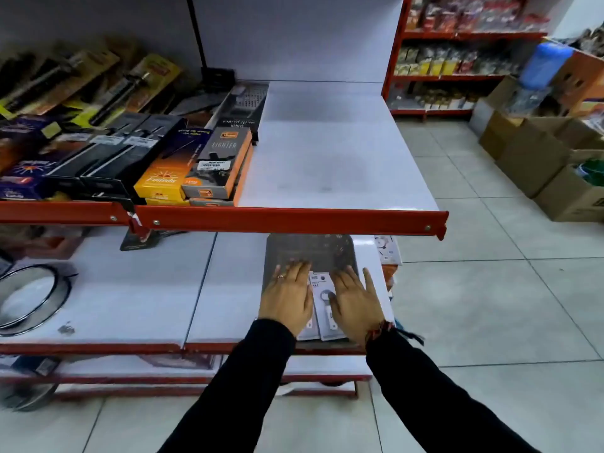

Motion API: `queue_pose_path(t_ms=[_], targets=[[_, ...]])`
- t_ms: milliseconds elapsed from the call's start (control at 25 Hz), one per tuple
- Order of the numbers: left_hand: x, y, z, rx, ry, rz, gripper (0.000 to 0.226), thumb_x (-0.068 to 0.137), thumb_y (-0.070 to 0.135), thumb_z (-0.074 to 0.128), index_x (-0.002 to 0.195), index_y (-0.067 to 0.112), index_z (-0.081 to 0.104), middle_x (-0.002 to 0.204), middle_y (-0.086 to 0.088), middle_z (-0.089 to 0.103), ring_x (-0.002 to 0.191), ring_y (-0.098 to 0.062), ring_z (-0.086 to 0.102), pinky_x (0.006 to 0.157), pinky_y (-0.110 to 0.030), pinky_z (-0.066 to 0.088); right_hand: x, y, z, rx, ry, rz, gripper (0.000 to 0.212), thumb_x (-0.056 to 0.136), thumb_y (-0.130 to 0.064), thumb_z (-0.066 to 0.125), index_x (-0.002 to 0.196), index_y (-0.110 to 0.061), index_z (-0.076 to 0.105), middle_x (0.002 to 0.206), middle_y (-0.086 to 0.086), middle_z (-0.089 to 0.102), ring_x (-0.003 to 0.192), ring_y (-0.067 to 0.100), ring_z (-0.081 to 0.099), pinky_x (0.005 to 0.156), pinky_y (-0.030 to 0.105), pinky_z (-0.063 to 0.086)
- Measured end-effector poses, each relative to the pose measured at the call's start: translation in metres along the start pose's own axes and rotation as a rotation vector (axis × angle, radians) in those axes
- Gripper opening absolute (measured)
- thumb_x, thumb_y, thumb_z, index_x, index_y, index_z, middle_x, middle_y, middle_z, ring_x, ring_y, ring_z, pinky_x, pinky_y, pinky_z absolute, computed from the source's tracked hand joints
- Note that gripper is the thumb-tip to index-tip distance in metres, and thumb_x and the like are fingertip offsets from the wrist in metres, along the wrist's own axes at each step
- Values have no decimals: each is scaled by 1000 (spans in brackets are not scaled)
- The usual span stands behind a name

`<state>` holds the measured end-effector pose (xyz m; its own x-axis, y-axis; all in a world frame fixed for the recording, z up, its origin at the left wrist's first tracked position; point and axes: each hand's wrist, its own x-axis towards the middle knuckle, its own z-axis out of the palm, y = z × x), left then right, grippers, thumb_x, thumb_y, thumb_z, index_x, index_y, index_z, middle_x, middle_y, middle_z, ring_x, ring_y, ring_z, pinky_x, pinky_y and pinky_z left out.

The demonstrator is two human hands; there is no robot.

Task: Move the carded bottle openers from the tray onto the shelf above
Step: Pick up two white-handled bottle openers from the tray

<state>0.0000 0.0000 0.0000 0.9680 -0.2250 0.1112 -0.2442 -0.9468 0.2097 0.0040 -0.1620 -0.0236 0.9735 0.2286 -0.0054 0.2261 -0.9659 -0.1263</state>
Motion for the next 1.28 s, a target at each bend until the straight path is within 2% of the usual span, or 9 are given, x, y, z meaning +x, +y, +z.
queue_pose_path(t_ms=[120, 320, 600, 760, 840, 920, 1000, 1080, 1280], targets=[[43, -17, 26, 7, -280, -67, 53, 98, 26, 43, 149, 17, 38, 156, -6, 42, 141, -29, 43, 114, -41, 40, 40, 11, 15, -68, -131, 2, 52, 94, -30, 42, 144, -16, 43, 152, 5, 46, 150, 27, 27, 122, 56, -1], [81, -32, 60, 203, -561, -46, 61, 98, 36, 47, 151, 9, 34, 159, -12, 36, 149, -29, 29, 126, -45, 14, 82, 17, 43, -130, -361, -2, 62, 90, -30, 45, 151, -21, 35, 158, 1, 37, 151, 35, 19, 119, 62, -11], [96, -34, 55, 187, -412, -89, 41, 98, 20, 49, 138, 13, 56, 149, -11, 48, 136, -31, 47, 121, -43, 30, 92, 31, 44, -57, -258, 7, 35, 94, -31, 38, 120, -20, 58, 138, 3, 57, 131, 31, 49, 118, 63, -2], [95, -34, 38, -128, -362, -219, 26, 99, 20, 50, 119, 17, 67, 131, -9, 63, 118, -30, 61, 105, -37, 50, 95, 26, 19, -10, -259, 29, 43, 98, -37, 41, 135, -18, 49, 149, 3, 48, 137, 29, 46, 118, 63, 1], [89, -37, 33, -228, -352, -250, 23, 99, 19, 50, 114, 16, 68, 124, -9, 68, 112, -29, 64, 99, -32, 50, 94, 26, 5, 80, -272, 9, 45, 98, -35, 44, 139, -15, 46, 150, 6, 44, 138, 27, 45, 118, 58, 15], [80, -39, 27, -277, -330, -272, 24, 99, 19, 51, 116, 14, 67, 124, -10, 69, 112, -28, 64, 96, -29, 48, 89, 28, -10, 276, -288, -45, 42, 99, -26, 49, 138, -10, 48, 145, 11, 49, 133, 30, 50, 112, 45, 36], [69, -38, 17, -304, -305, -268, 25, 99, 20, 51, 117, 15, 67, 122, -10, 71, 111, -28, 65, 93, -28, 49, 78, 30, -22, 431, -304, -76, 28, 99, -16, 52, 123, -5, 60, 130, 15, 62, 121, 31, 59, 97, 30, 44], [58, -35, 3, -332, -259, -242, 26, 99, 20, 50, 118, 17, 67, 119, -10, 72, 108, -30, 66, 93, -31, 51, 66, 29, -32, 479, -294, -58, 22, 99, -13, 50, 110, -4, 66, 115, 17, 69, 107, 31, 65, 83, 25, 44], [27, -22, -48, -456, -116, -161, 24, 101, 21, 50, 118, 17, 66, 114, -10, 73, 106, -25, 68, 94, -31, 53, 29, 22, -66, 500, -98, -49, 24, 101, -15, 47, 114, -8, 65, 105, 17, 72, 80, 24, 61, 73, 22, 39]])
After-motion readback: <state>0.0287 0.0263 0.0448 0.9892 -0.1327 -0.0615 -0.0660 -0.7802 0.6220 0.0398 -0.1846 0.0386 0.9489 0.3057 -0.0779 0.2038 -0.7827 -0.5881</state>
